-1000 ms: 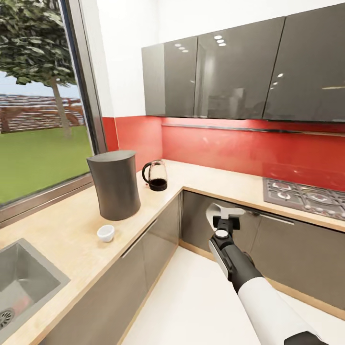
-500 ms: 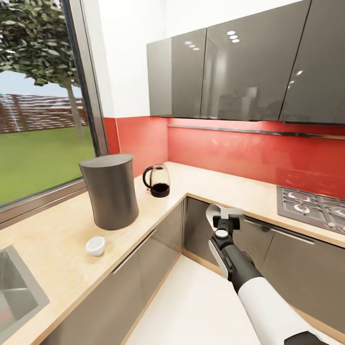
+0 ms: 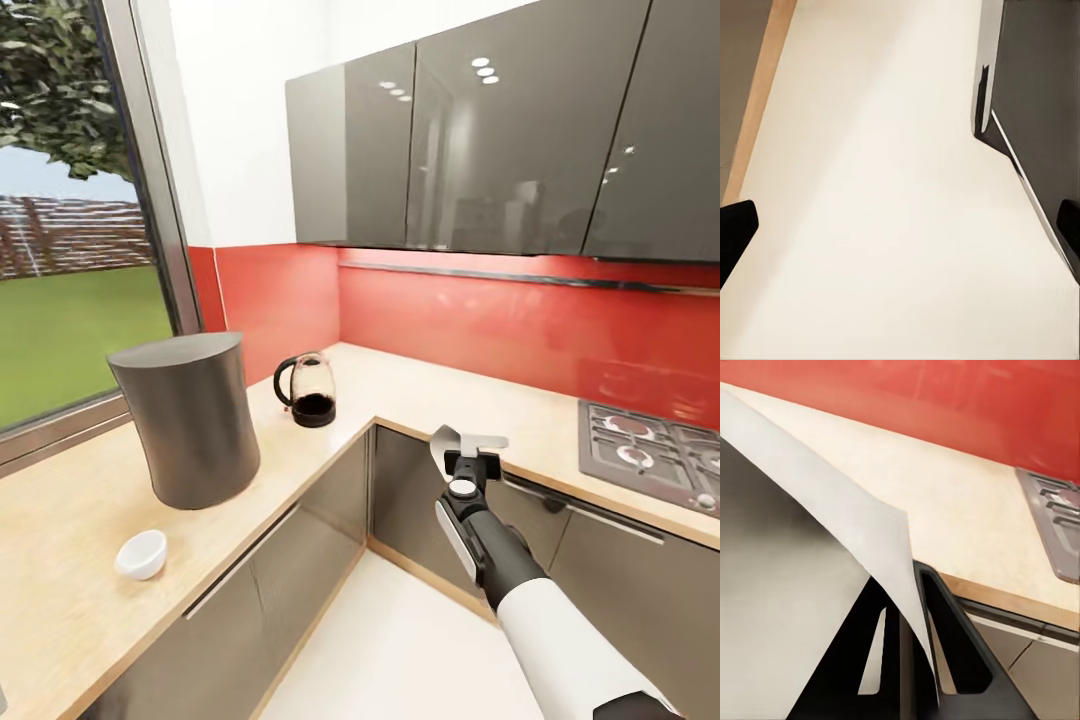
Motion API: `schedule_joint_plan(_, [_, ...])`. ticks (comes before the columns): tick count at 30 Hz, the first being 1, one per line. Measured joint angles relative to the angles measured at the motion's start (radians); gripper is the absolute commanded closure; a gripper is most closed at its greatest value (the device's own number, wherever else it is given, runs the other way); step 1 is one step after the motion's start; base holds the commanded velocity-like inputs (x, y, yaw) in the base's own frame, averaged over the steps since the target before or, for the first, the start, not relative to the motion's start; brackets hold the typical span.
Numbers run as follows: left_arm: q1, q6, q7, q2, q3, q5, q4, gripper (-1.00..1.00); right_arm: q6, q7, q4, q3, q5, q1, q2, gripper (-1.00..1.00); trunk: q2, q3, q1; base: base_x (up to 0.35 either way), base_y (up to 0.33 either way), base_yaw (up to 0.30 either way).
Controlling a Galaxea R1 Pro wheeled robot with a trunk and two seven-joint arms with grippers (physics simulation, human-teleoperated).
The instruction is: Set up a coffee station on the kitchen countertop: keep the coffee maker on the countertop, move the bottle of coffee from the kitchen shelf to the counter next to the coffee maker, place a paper coffee filter on top of the coffee maker, put the saucer next to the coffee maker with the coffee cup on the saucer, and place the electric kettle next to the coffee maker.
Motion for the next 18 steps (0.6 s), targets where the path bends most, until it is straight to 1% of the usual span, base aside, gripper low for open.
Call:
schedule_joint_plan(5, [0.0, 0.0, 0.0, 0.0, 0.0, 0.0, 0.0, -1.0, 0.0, 0.0, 0.0, 0.0, 0.0, 0.0, 0.0, 1.0, 0.0, 0.0, 0.0, 0.282, -0.207, 0.238])
schedule_joint_plan(18, [0.0, 0.0, 0.0, 0.0, 0.0, 0.0, -0.001, -1.0, 0.0, 0.0, 0.0, 0.0, 0.0, 0.0, 0.0, 1.0, 0.0, 0.0, 0.0, 0.282, -0.207, 0.275])
